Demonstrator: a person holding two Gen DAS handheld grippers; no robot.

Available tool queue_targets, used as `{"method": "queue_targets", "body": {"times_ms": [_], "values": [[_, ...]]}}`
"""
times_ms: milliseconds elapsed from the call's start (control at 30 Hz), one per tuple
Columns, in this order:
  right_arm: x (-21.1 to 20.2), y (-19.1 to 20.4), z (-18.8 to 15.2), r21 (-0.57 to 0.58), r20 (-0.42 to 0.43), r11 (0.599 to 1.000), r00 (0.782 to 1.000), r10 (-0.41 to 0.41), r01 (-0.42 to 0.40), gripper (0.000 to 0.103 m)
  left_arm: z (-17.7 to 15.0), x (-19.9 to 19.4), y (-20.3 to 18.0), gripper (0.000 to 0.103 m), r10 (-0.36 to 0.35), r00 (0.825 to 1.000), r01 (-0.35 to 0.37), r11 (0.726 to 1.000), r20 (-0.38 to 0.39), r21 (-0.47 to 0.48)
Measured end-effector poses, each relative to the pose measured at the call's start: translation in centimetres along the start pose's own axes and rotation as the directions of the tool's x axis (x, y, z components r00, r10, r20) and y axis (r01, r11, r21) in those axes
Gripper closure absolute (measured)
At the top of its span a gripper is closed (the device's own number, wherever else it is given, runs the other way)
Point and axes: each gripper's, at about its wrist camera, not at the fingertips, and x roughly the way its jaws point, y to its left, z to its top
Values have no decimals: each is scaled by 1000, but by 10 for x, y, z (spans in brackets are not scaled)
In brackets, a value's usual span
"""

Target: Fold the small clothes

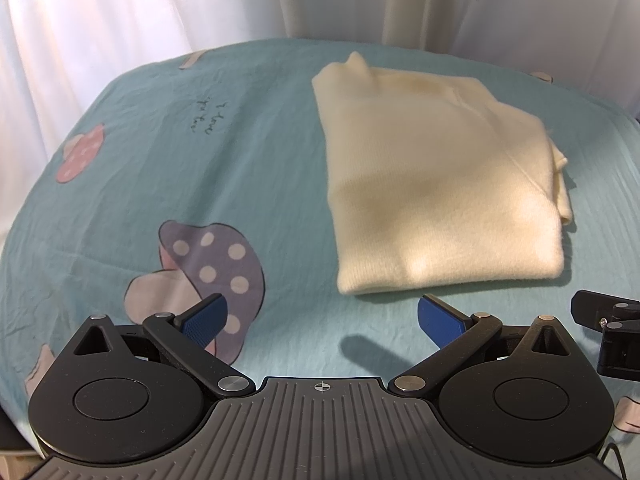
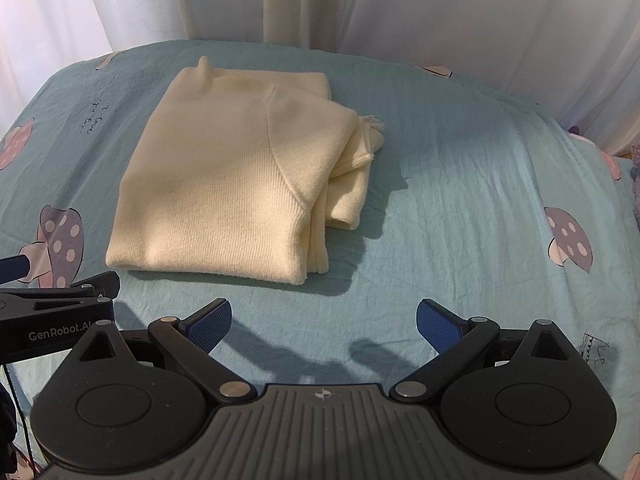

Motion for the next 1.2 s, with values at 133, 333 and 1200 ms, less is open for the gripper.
{"method": "queue_targets", "body": {"times_ms": [133,333,1200], "values": [[0,0,0,2,0,1000,1000,0,0,4,1,0,-1,0,1,1000,-1,1000,0,3],[-1,0,1,2,3,1000,1000,3,-3,4,2,0,-1,0,1,1000,-1,1000,4,5],[-2,-2,2,6,5,1000,1000,8,-8,4,4,-1,-5,0,-1,1000,0,1000,2,19]]}}
